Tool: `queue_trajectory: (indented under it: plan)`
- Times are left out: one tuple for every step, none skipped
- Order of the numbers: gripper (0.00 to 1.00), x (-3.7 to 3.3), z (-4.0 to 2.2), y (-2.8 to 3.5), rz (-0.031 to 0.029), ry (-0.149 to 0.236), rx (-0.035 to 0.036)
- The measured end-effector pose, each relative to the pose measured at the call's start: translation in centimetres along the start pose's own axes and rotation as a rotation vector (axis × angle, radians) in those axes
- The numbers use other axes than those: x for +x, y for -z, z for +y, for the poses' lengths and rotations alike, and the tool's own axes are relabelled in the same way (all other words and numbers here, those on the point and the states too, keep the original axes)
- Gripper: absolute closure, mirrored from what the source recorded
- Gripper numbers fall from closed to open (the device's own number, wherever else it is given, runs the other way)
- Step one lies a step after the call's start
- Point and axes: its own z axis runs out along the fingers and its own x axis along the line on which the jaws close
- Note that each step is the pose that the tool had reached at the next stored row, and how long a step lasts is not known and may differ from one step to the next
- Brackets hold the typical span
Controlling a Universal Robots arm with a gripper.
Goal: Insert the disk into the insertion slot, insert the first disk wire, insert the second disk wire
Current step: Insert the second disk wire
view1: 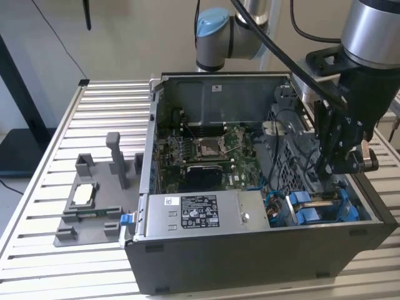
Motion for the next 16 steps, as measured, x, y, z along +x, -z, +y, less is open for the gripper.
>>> queue_trajectory:
  plan:
    - [0.84,0.01,-0.04,-0.2,0.0,0.0,0.0]
    - [0.84,0.03,-0.09,-0.38,0.0001,0.0,0.0]
    - [0.84,0.04,-0.15,-0.57,0.0,0.0,0.0]
    - [0.84,0.05,-0.22,-0.77,-0.0001,0.0,0.0]
    - [0.84,0.07,-0.37,-1.15,0.0001,0.0,0.0]
    - [0.84,0.08,-0.45,-1.35,0.0,0.0,-0.0001]
    - [0.84,0.09,-0.51,-1.54,0.0001,0.0,-0.0001]
    - [0.84,0.1,-0.56,-1.72,0.0,0.0,-0.0004]
    - [0.84,0.11,-0.59,-1.92,0.0,0.0,-0.0009]
    - [0.84,0.12,-0.62,-2.09,0.0,0.0,-0.0017]
    - [0.84,0.12,-0.63,-2.23,0.0,0.0,-0.0028]
    - [0.84,0.13,-0.64,-2.36,-0.0001,0.0,-0.0048]
    - [0.84,0.13,-0.63,-2.46,0.0002,0.0,-0.0076]
    - [0.84,0.14,-0.63,-2.57,0.0002,0.0,-0.0107]
    - [0.84,0.14,-0.62,-2.67,0.0003,-0.001,-0.014]
    - [0.84,0.14,-0.62,-2.77,0.0005,-0.001,-0.0171]
